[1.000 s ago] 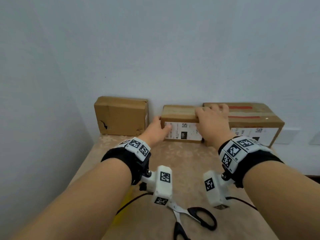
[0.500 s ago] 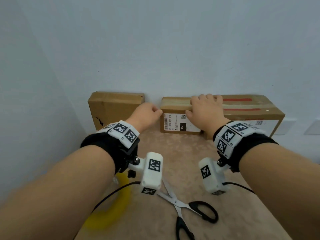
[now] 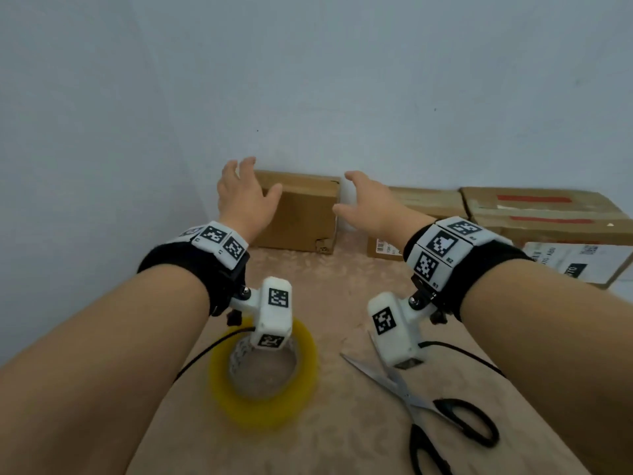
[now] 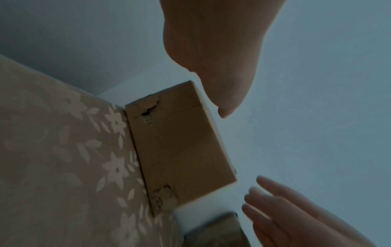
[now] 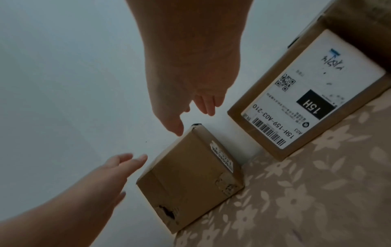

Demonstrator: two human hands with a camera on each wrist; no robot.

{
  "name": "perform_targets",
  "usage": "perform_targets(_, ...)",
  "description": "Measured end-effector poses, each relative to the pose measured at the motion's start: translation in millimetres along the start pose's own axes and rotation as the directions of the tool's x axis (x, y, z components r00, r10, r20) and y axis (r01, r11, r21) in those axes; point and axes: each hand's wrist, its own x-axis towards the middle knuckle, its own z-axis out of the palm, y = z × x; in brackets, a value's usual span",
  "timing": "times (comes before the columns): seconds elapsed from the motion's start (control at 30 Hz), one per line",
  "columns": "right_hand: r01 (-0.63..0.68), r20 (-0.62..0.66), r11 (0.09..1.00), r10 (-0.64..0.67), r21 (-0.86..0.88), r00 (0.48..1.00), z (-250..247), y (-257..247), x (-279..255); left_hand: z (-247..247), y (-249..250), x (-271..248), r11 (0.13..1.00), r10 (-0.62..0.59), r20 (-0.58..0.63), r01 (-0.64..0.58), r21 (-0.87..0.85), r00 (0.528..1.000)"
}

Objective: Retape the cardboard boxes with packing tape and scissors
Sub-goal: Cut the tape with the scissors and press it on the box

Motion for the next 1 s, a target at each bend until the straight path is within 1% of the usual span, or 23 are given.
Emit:
perform_targets(0.07, -0.036, 0.066, 0.997, 0.031, 0.071, 0.997, 7.4, -1.6, 4.8, 2.3, -11.7, 6.4, 0.973, -0.141, 0.139, 0.163, -0.166, 0.98)
perform_targets(0.13, -0.066, 0.116, 0.984, 0.047, 0.164, 0.992, 18.3, 0.0, 5.8, 7.3, -21.7, 9.3, 0.904, -0.184, 0.256, 0.265, -0.335, 0.949)
perform_targets(0.17, -0.071, 0.114, 0.974, 0.047, 0.215, 0.992, 24.1, 1.8, 4.6, 8.3, -23.5, 6.7, 0.882, -0.19, 0.266, 0.283, -0.377, 0.945)
perform_targets(0.23, -0.061, 0.045, 0.951, 0.05, 0.302, 0.998, 33.0, 7.0, 0.7, 8.6, -24.6, -1.0, 0.856, -0.207, 0.237, 0.293, -0.426, 0.949)
perform_targets(0.27, -0.051, -0.001, 0.937, 0.055, 0.347, 0.998, 35.3, 9.7, -2.1, 6.6, -23.8, -5.8, 0.848, -0.204, 0.219, 0.284, -0.447, 0.954)
perform_targets(0.33, -0.039, -0.08, 0.902, 0.081, 0.431, 0.993, 34.2, 13.6, -10.7, 1.1, -21.3, -17.5, 0.839, -0.154, 0.185, 0.227, -0.495, 0.971)
perform_targets(0.4, -0.036, -0.144, 0.883, 0.117, 0.468, 0.983, 26.3, 17.0, -23.2, -8.1, -14.8, -30.3, 0.85, -0.055, 0.16, 0.131, -0.51, 0.986)
perform_targets(0.43, -0.037, -0.166, 0.882, 0.13, 0.469, 0.978, 20.1, 19.4, -31.6, -14.4, -8.1, -38.4, 0.849, 0.014, 0.147, 0.066, -0.524, 0.989)
perform_targets(0.5, -0.041, -0.189, 0.878, 0.148, 0.478, 0.971, 7.3, 28.3, -50.5, -29.9, 12.4, -59.3, 0.815, 0.157, 0.182, -0.023, -0.579, 0.971)
perform_targets(0.57, -0.03, -0.191, 0.842, 0.157, 0.539, 0.969, -5.6, 38.3, -75.7, -40.2, 28.9, -77.6, 0.793, 0.28, 0.228, -0.091, -0.602, 0.932)
perform_targets(0.6, -0.019, -0.196, 0.82, 0.16, 0.572, 0.967, -11.3, 42.3, -89.4, -43.7, 35.4, -86.4, 0.798, 0.317, 0.236, -0.124, -0.59, 0.919)
perform_targets(0.63, -0.013, -0.206, 0.804, 0.168, 0.594, 0.964, -16.7, 43.9, -105.0, -46.3, 40.9, -95.7, 0.799, 0.335, 0.229, -0.147, -0.583, 0.914)
perform_targets(0.67, -0.011, -0.217, 0.791, 0.181, 0.611, 0.959, -20.3, 45.6, -119.1, -48.5, 45.9, -105.4, 0.802, 0.325, 0.212, -0.15, -0.579, 0.922)
perform_targets(0.7, -0.008, -0.224, 0.781, 0.188, 0.624, 0.956, -23.8, 44.2, -133.2, -49.9, 50.9, -115.2, 0.794, 0.289, 0.191, -0.123, -0.596, 0.938)
perform_targets(0.73, -0.02, -0.221, 0.782, 0.201, 0.623, 0.954, -25.0, 42.1, -146.3, -50.3, 55.1, -126.2, 0.78, 0.226, 0.164, -0.077, -0.622, 0.96)
perform_targets(0.77, -0.057, -0.201, 0.805, 0.215, 0.591, 0.956, -24.6, 37.8, -160.1, -50.8, 58.6, -137.0, 0.759, 0.155, 0.127, -0.036, -0.65, 0.98)
perform_targets(0.8, -0.115, -0.166, 0.855, 0.228, 0.506, 0.959, -21.5, 34.5, -172.4, -50.9, 61.0, -146.8, 0.73, 0.084, 0.103, 0.009, -0.684, 0.991)
perform_targets(0.83, -0.184, -0.103, 0.918, 0.233, 0.353, 0.967, -14.6, 32.7, -184.0, -50.5, 61.2, -156.2, 0.693, 0.015, 0.088, 0.054, -0.719, 0.996)
perform_targets(0.87, -0.235, -0.014, 0.959, 0.24, 0.157, 0.971, -5.6, 31.8, -194.6, -50.4, 61.1, -165.0, 0.653, -0.05, 0.091, 0.102, -0.751, 0.995)
perform_targets(0.9, -0.254, 0.078, 0.967, 0.256, -0.032, 0.963, 5.9, 31.6, -204.8, -50.9, 60.7, -174.2, 0.621, -0.107, 0.105, 0.149, -0.77, 0.989)
perform_targets(0.93, -0.258, 0.148, 0.951, 0.283, -0.168, 0.948, 18.0, 34.4, -212.3, -51.4, 59.6, -183.2, 0.602, -0.152, 0.127, 0.194, -0.774, 0.98)
perform_targets(0.97, -0.257, 0.183, 0.933, 0.307, -0.252, 0.934, 28.1, 38.4, -217.8, -52.1, 58.5, -190.9, 0.581, -0.186, 0.157, 0.237, -0.778, 0.97)
perform_targets(1.0, -0.265, 0.182, 0.918, 0.327, -0.295, 0.927, 34.8, 44.1, -221.5, -51.8, 56.9, -197.0, 0.552, -0.21, 0.2, 0.285, -0.784, 0.957)
